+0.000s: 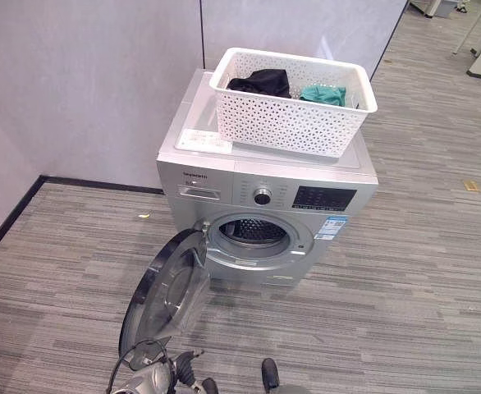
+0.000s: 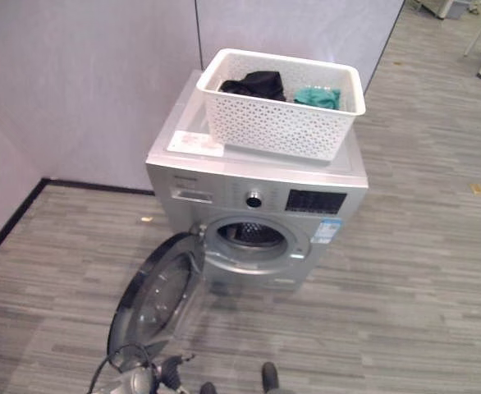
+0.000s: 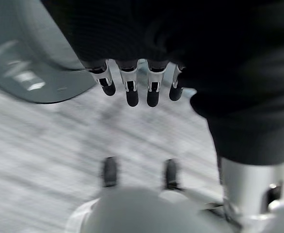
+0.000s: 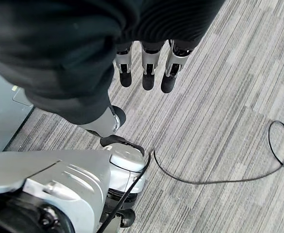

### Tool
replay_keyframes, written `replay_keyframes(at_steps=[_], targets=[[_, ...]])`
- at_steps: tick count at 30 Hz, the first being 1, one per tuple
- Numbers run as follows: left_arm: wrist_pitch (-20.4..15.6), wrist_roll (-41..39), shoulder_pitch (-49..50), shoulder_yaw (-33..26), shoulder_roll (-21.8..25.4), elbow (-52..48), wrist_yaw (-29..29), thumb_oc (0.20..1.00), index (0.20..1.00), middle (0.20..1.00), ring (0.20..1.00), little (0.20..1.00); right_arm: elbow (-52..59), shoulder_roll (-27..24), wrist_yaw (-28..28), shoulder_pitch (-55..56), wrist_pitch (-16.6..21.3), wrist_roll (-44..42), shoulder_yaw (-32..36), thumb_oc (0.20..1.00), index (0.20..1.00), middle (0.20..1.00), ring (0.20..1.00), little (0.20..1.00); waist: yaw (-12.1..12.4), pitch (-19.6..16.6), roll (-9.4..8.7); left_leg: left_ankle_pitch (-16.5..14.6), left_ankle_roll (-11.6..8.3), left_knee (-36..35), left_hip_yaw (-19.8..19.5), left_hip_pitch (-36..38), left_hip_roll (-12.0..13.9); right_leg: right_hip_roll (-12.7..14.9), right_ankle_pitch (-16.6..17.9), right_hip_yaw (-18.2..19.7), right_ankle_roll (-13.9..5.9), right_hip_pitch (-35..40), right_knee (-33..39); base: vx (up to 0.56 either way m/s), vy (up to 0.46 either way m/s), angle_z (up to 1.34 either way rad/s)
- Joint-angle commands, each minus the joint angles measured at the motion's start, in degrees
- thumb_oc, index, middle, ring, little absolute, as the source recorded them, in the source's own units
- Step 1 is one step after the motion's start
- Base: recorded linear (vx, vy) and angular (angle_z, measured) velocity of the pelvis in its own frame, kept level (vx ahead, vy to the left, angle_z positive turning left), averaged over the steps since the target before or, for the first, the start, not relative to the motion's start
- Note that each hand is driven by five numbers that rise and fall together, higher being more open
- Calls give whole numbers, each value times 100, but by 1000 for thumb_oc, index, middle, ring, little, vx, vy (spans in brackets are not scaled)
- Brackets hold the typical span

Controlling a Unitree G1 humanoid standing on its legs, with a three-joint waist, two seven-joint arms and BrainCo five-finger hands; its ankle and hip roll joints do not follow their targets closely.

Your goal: Grab the laundry basket,head to the washer,open it,put in the laundry and shut it.

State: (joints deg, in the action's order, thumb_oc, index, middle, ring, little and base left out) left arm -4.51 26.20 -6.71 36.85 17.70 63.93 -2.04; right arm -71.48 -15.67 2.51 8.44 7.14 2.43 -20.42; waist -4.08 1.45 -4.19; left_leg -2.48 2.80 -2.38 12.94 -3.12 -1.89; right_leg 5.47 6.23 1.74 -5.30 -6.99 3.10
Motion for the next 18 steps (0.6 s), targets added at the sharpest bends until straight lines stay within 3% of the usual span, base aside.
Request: replay_keyframes(at_steps=[1,18], targets=[[76,427,-514,-143,-187,284,530,1000,1000,1000,1000,1000,-81,-234,160,-334,61,-128,-27,1000,1000,1000,1000,1000,-35,186,431,-343,79,425,-285,8,-160,-150,-431,-118,-214,46,-613,23,-1,12],[215,4,-1009,-932,59,968,1365,1000,1000,1000,1000,1000,56,-319,197,-120,250,76,-236,1000,1000,1000,1000,1000,-94,38,211,-300,27,371,-224,14,-119,-205,-503,-95,-156,18,-625,5,-2,0]])
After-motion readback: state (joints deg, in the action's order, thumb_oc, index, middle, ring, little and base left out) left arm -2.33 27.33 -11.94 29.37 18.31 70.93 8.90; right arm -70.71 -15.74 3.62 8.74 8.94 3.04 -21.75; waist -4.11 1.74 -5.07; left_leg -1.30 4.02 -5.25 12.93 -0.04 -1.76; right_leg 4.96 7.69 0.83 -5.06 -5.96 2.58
